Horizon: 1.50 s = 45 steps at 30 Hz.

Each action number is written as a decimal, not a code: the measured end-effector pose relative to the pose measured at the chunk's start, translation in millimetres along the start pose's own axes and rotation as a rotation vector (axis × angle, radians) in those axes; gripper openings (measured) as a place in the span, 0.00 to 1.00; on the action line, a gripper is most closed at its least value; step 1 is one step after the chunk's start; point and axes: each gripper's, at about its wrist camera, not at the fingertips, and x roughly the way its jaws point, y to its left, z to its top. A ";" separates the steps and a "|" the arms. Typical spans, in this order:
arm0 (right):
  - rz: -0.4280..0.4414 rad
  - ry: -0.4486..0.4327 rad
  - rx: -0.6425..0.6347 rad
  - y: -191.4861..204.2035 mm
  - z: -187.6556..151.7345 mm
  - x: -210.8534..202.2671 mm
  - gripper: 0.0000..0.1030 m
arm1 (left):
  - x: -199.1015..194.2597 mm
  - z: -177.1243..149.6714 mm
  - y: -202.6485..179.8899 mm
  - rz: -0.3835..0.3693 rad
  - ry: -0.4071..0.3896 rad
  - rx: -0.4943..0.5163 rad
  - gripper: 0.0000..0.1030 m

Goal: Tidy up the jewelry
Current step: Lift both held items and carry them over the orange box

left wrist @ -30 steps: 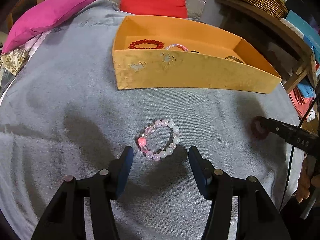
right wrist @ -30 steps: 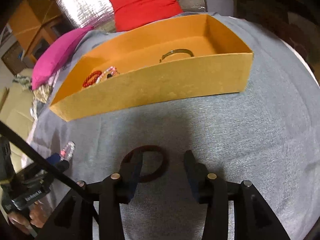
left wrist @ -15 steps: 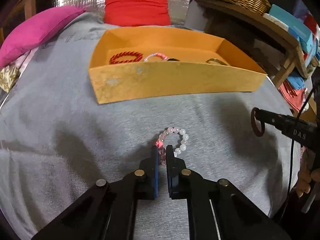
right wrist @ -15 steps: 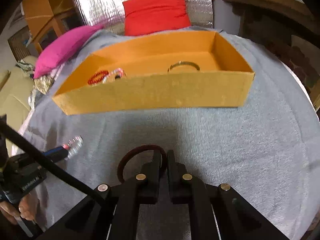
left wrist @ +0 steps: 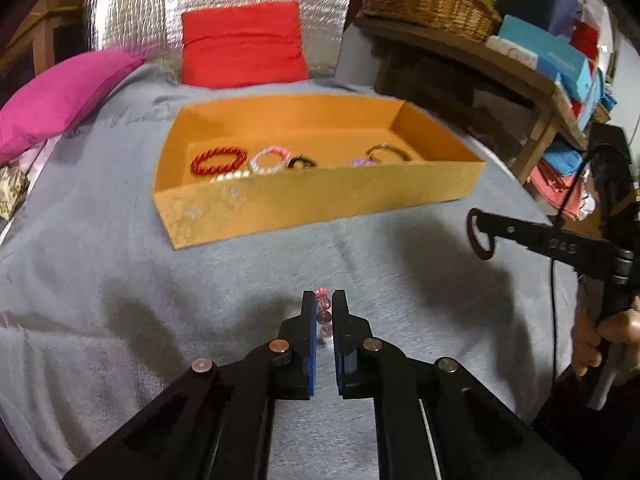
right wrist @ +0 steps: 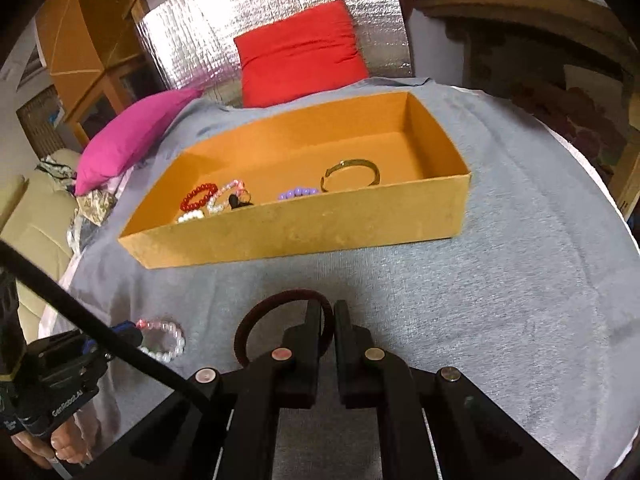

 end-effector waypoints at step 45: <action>0.010 -0.192 0.107 -20.5 72.0 2.9 0.07 | -12.7 108.8 -19.4 0.177 -0.200 0.004 0.07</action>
